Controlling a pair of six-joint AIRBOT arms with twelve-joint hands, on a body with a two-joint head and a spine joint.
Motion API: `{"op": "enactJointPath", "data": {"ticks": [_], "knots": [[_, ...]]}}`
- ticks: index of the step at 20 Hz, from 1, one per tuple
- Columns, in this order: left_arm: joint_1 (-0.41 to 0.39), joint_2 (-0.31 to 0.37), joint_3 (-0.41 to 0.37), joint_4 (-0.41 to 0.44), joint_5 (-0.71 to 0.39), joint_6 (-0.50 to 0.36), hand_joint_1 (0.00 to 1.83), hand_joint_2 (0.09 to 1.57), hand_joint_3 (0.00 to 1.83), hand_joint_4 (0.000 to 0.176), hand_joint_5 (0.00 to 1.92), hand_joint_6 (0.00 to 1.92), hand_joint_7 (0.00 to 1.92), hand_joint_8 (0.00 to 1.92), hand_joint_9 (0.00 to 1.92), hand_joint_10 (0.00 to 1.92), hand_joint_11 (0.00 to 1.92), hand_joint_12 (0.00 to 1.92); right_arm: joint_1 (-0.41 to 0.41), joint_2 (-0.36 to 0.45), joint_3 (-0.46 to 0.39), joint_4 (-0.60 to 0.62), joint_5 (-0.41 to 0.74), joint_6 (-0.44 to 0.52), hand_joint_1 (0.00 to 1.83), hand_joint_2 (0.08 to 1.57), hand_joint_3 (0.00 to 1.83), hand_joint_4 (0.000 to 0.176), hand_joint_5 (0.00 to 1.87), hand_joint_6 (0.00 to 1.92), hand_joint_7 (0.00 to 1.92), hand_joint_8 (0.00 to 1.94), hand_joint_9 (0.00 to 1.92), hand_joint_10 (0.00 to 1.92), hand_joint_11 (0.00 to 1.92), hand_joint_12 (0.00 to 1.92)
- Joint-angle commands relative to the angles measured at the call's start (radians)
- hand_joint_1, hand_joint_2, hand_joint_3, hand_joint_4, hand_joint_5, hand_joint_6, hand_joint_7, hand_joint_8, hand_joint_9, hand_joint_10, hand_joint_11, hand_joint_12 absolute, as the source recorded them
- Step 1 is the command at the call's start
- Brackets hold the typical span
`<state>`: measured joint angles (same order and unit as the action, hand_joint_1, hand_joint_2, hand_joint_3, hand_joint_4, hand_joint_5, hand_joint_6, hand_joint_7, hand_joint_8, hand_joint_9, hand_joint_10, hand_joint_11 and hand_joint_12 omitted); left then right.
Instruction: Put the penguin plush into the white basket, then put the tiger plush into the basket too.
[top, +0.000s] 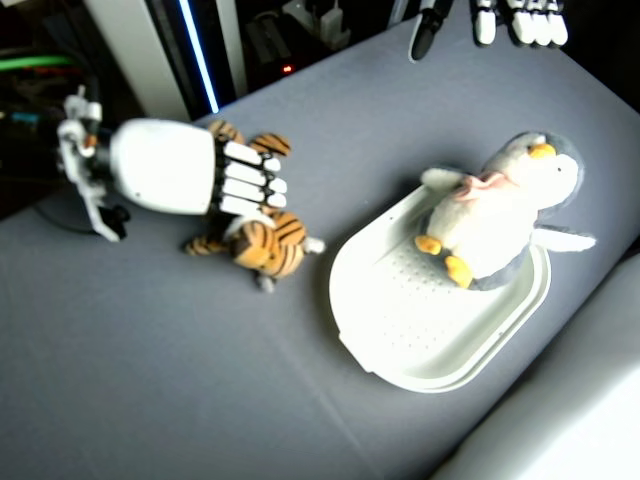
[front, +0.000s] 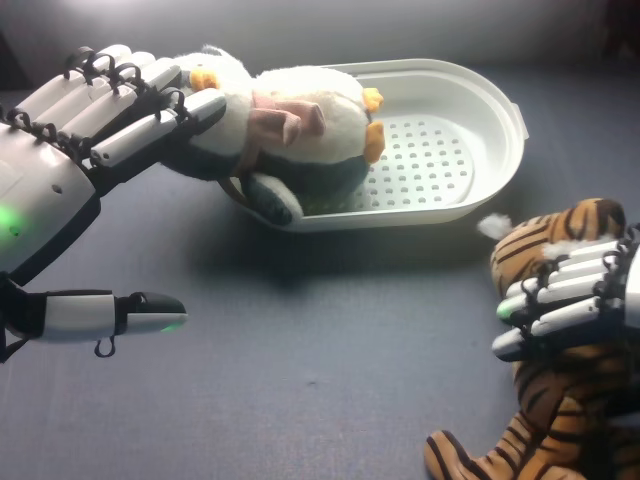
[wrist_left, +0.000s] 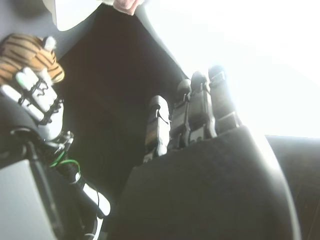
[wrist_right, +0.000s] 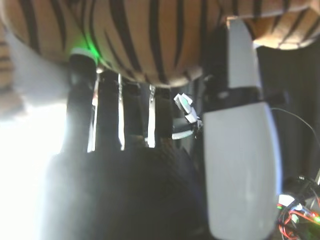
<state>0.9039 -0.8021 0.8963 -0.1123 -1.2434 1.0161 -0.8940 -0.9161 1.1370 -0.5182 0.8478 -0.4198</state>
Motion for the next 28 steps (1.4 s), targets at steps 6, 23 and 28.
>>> {"op": "enactJointPath", "data": {"ticks": [6,23,28], "knots": [[0.001,-0.002,0.0,0.002,-0.128,-0.013,0.8,0.85,0.0,0.139,0.13,0.01,0.08,0.01,0.05,0.01,0.07,0.05,0.04,-0.036,0.049,0.04,-0.024,-0.023,1.45,1.23,0.0,0.0,0.78,1.22,0.57,1.51,0.65,1.56,0.69,1.62],[0.018,-0.015,0.007,0.002,-0.135,-0.034,0.87,0.89,0.0,0.1,0.18,0.0,0.1,0.0,0.09,0.0,0.01,0.43,0.328,-0.118,0.16,0.299,0.235,-0.181,1.25,1.13,0.0,0.0,1.01,1.01,0.88,1.07,0.94,1.07,0.79,1.24],[0.012,-0.03,0.02,0.016,-0.114,-0.046,0.84,0.89,0.0,0.136,0.16,0.0,0.1,0.0,0.1,0.0,0.0,0.52,0.46,-0.257,0.323,0.296,0.01,-0.181,1.36,1.14,0.01,0.0,0.94,0.91,0.84,1.2,0.88,1.3,0.7,1.25]]}}
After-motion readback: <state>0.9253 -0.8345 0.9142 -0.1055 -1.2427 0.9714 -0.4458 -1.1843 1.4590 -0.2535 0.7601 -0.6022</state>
